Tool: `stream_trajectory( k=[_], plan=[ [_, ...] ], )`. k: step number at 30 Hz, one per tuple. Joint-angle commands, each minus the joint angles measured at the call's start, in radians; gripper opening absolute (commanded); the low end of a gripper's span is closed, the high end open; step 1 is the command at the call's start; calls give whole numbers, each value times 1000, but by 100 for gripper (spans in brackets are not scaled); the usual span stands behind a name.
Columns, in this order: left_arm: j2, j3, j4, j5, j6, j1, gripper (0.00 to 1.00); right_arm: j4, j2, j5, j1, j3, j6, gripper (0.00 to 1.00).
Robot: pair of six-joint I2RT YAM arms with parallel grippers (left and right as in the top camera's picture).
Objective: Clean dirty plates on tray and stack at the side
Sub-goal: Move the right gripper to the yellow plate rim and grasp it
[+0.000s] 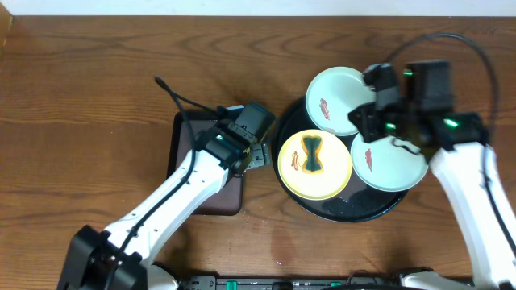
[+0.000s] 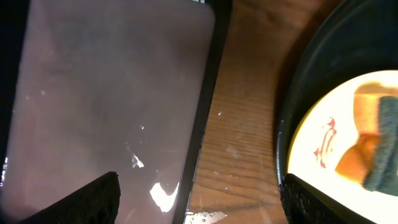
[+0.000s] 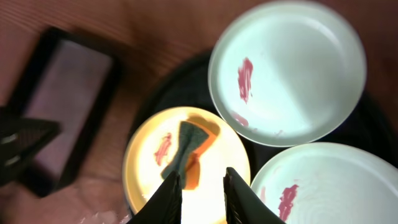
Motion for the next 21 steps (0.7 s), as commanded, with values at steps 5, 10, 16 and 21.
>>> stream_trajectory(
  k=[5, 10, 16, 21],
  plan=[
    [16, -4, -13, 61, 9, 3, 83, 6, 195, 236, 101, 14, 112, 26],
    [16, -4, -13, 61, 9, 3, 83, -3, 310, 350, 128, 14, 112, 34],
    [16, -4, -12, 63, 9, 3, 83, -48, 421, 354, 128, 14, 42, 22],
    [16, -4, -8, 63, 8, 3, 83, -46, 462, 354, 128, 14, 33, 22]
  ],
)
